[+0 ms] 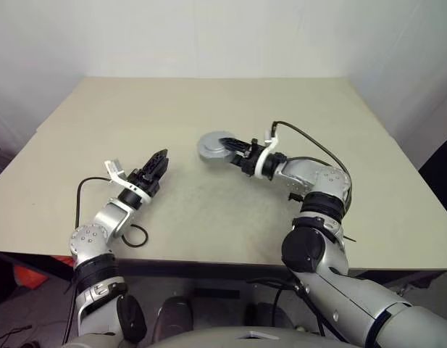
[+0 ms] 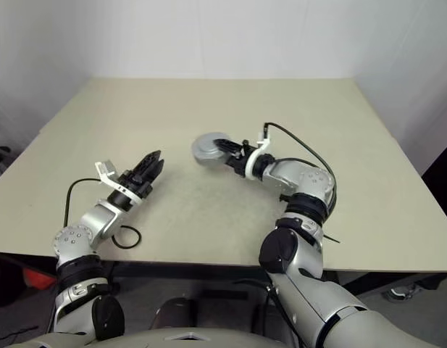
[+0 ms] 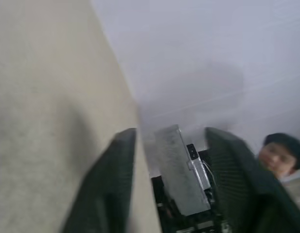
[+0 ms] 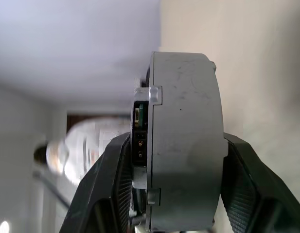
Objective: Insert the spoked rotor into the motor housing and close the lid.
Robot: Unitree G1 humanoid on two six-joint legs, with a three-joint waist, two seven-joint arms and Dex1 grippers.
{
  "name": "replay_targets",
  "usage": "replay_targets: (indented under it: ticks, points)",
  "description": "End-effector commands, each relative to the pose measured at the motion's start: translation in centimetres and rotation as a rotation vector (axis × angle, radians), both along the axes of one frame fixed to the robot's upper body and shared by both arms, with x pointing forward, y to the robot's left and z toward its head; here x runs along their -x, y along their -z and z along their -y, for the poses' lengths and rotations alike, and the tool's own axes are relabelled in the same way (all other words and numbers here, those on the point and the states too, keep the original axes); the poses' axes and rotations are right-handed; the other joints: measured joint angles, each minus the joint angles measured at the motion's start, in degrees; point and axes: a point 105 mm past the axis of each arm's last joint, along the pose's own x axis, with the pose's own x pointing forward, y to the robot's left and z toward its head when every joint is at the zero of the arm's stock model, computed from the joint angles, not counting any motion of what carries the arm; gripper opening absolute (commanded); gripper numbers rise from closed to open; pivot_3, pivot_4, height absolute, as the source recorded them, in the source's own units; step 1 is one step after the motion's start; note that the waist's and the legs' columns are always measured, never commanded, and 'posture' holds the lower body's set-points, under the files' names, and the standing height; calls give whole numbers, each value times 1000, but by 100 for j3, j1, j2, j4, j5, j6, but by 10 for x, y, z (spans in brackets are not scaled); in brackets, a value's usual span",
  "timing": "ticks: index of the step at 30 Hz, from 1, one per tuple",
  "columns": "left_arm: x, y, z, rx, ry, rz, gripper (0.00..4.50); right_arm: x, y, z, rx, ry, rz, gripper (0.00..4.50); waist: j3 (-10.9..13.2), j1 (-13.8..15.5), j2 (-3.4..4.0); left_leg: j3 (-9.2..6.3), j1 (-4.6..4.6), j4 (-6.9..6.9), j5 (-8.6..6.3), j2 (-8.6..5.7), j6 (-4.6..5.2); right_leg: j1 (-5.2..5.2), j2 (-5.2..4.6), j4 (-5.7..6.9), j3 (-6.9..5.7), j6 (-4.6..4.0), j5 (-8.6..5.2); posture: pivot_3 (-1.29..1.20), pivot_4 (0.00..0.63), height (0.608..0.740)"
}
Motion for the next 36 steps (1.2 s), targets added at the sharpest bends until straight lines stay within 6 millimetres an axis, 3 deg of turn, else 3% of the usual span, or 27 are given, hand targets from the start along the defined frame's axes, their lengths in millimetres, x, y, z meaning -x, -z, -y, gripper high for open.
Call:
replay_targets:
  ticks: [1, 4, 9, 14, 17, 20, 24, 31, 36]
  points:
    - [6, -18, 6, 47, 38, 61, 3594, 25, -27, -63, -109, -219, 67, 2058, 1, 4, -2, -1, -3, 7, -1, 0, 1, 1, 0, 1, 0, 11, 6, 0, 0, 740]
    - [7, -16, 13, 81, 67, 40, 4470, 38, -30, -73, -93, -300, 94, 2058, 3, 3, -6, -2, -7, 19, -1, 2, 1, 2, 0, 3, 0, 20, 12, 0, 0, 740]
    - [7, -16, 32, 107, 125, 22, 4470, 48, -28, -78, -57, -365, 110, 2058, 3, 3, -7, -3, -8, 41, -1, 4, 0, 6, 0, 11, 1, 28, 19, 0, 0, 740]
    - [8, -21, 65, 116, 233, 18, 4470, 50, -28, -79, -39, -377, 128, 2058, 4, 7, -9, -3, -15, 67, -1, 5, 0, 9, -1, 12, 3, 37, 32, 0, 0, 740]
    - [7, -23, 70, 106, 240, 15, 4470, 47, -29, -77, -33, -360, 133, 2058, 4, 3, -10, -3, -15, 75, -1, 6, 0, 11, -1, 13, 5, 43, 40, 0, 0, 740]
    - [5, -19, 63, 102, 208, -2, 3883, 42, -29, -73, -28, -329, 134, 2058, 4, -9, -10, -3, -12, 79, 0, 7, -2, 10, -1, 17, 5, 41, 43, 0, 0, 740]
    - [2, -15, 55, 103, 175, -17, 2654, 35, -28, -69, -14, -287, 136, 2058, 4, -3, -11, -3, -16, 84, 0, 6, -2, 10, -1, 18, 5, 42, 46, 0, 0, 740]
    - [-2, -13, 52, 106, 154, -23, 2642, 23, -25, -67, 17, -220, 136, 2058, 4, -4, -11, -3, -15, 86, 0, 6, -1, 11, -1, 18, 6, 41, 47, 0, 0, 740]
    - [-3, -9, 51, 84, 140, -37, 2642, 15, -28, -63, 3, -172, 151, 3619, 3, -6, -12, -3, -15, 89, 0, 7, -1, 10, -1, 22, 5, 41, 48, 0, 0, 740]
